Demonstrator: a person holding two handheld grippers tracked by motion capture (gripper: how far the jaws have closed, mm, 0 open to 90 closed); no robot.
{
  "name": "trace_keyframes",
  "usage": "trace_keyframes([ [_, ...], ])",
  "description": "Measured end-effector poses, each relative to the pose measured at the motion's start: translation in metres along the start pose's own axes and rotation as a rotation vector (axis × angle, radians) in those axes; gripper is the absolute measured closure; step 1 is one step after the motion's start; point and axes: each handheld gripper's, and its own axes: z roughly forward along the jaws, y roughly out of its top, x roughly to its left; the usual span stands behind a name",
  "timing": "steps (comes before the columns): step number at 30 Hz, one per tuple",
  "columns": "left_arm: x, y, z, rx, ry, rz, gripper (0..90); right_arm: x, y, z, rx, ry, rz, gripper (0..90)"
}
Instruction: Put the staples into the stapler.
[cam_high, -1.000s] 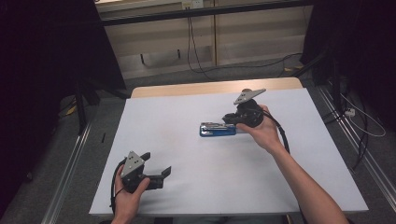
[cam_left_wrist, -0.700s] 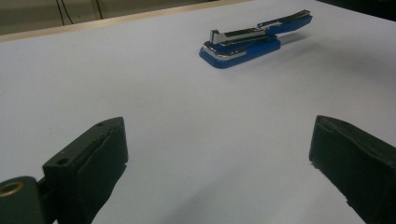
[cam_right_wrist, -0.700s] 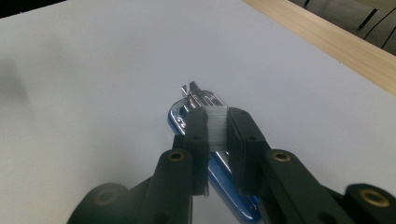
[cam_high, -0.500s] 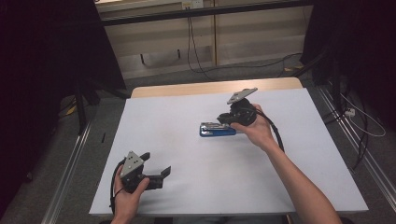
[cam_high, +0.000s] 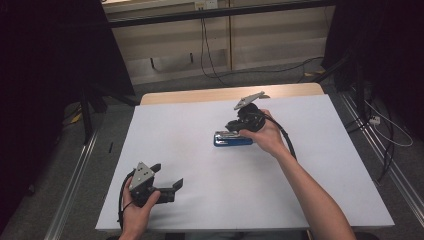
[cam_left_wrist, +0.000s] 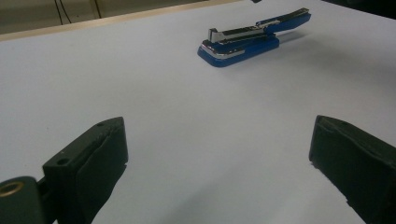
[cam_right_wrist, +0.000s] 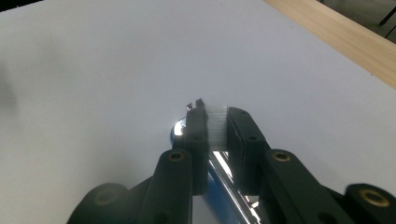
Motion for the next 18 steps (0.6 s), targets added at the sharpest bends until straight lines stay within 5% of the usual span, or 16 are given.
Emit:
trace_keyframes([
  [18, 0.000, 0.000, 0.000, 0.000, -0.002, 0.003, 4.7, -0.004, 0.014, 0.026, 0.026, 0.022, 0.005, 79.1],
])
